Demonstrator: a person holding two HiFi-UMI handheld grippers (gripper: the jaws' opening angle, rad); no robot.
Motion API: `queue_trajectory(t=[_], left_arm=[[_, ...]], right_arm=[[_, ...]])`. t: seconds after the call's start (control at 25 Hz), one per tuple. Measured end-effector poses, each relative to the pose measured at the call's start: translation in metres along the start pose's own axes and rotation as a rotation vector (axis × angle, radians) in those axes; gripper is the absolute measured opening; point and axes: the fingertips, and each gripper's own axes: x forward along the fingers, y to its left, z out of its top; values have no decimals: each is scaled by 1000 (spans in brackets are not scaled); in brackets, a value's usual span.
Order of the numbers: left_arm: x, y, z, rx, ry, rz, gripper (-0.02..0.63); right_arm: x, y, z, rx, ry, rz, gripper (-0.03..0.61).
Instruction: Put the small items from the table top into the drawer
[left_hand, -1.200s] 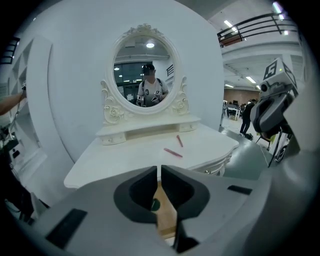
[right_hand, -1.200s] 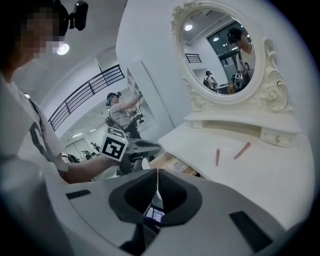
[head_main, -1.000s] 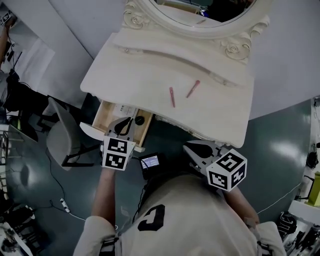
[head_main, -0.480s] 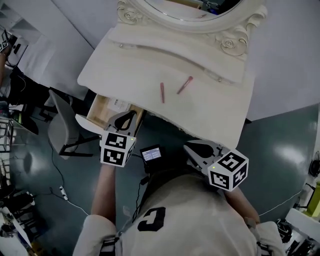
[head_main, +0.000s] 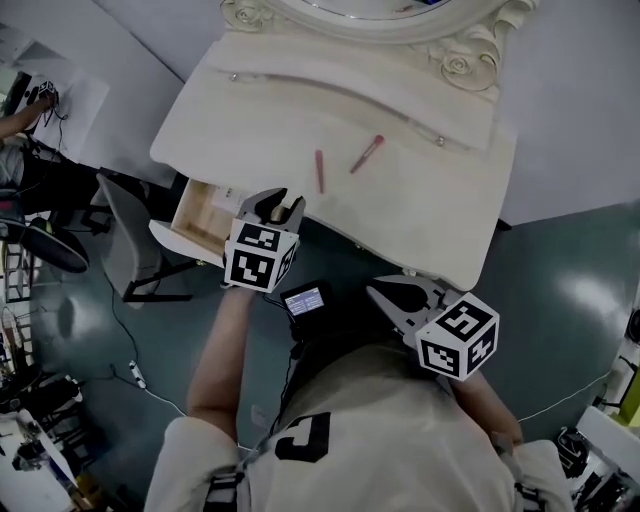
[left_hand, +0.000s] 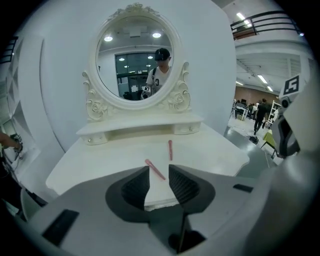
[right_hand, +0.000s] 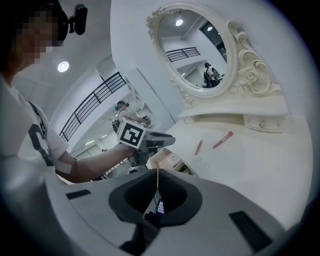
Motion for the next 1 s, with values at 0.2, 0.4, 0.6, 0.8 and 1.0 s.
queue_trajectory(t=[0.2, 0.4, 0.6, 0.8, 1.0], left_arm=[[46, -7, 3, -19, 24, -13, 161], [78, -5, -4, -7, 67, -9, 163], [100, -1, -11, 26, 100, -2, 164], [124, 3, -25, 28, 139, 2, 164], [139, 6, -33, 32, 162, 1, 163]], right_arm=[[4, -5, 0, 6, 8, -2, 29], [5, -13, 2, 24, 11, -15, 29], [12, -18, 2, 21, 31, -13, 29], [15, -23, 1, 40, 35, -15, 29], [16, -26, 3, 46, 32, -23, 29]])
